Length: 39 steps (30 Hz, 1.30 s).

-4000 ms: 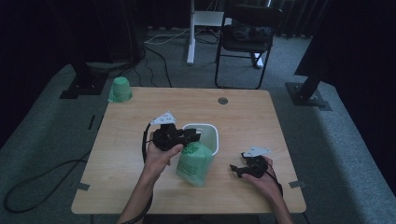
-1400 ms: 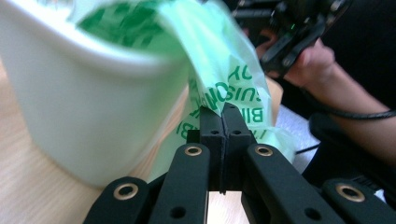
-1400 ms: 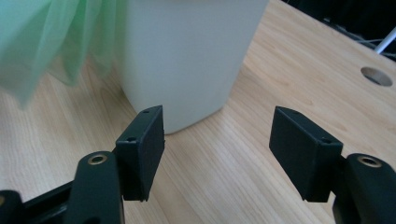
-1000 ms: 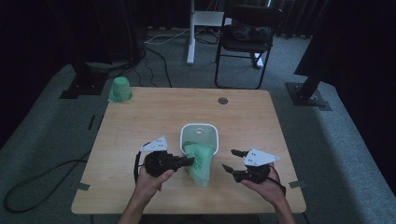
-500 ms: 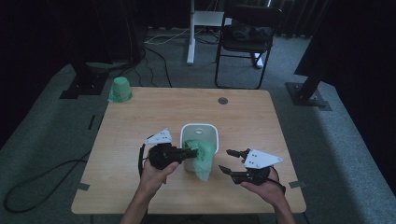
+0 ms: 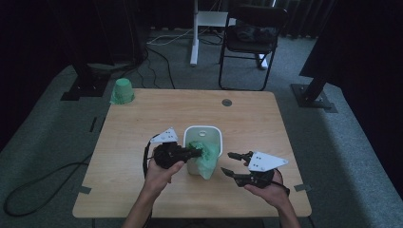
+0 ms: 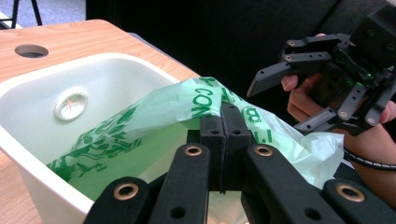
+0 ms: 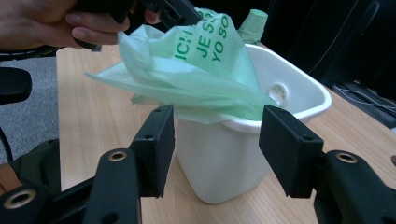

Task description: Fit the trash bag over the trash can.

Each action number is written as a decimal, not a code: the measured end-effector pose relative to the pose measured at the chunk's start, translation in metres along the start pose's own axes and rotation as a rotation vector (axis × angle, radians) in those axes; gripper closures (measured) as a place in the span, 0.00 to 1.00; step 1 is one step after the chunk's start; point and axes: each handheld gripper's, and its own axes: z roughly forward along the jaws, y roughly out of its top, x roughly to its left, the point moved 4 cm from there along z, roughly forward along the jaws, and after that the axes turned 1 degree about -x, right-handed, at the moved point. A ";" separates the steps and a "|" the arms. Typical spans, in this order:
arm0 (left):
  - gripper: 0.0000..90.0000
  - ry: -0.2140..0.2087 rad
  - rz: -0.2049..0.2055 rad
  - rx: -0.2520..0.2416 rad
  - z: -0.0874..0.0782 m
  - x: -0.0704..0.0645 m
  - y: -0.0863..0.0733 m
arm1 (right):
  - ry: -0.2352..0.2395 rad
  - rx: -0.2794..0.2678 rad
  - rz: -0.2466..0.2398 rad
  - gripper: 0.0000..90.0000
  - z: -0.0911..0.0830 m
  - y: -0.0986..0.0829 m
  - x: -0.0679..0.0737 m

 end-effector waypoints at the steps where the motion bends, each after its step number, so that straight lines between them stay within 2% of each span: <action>1: 1.00 0.002 0.000 0.000 0.000 0.000 0.000 | 0.002 -0.002 -0.001 0.51 0.000 0.001 0.000; 30: 1.00 0.017 -0.006 0.012 0.007 0.002 0.007 | 0.036 -0.051 -0.027 0.54 -0.004 0.019 0.008; 39: 1.00 0.017 -0.010 0.009 0.008 0.001 0.007 | 0.064 -0.072 -0.043 0.57 -0.002 0.025 0.014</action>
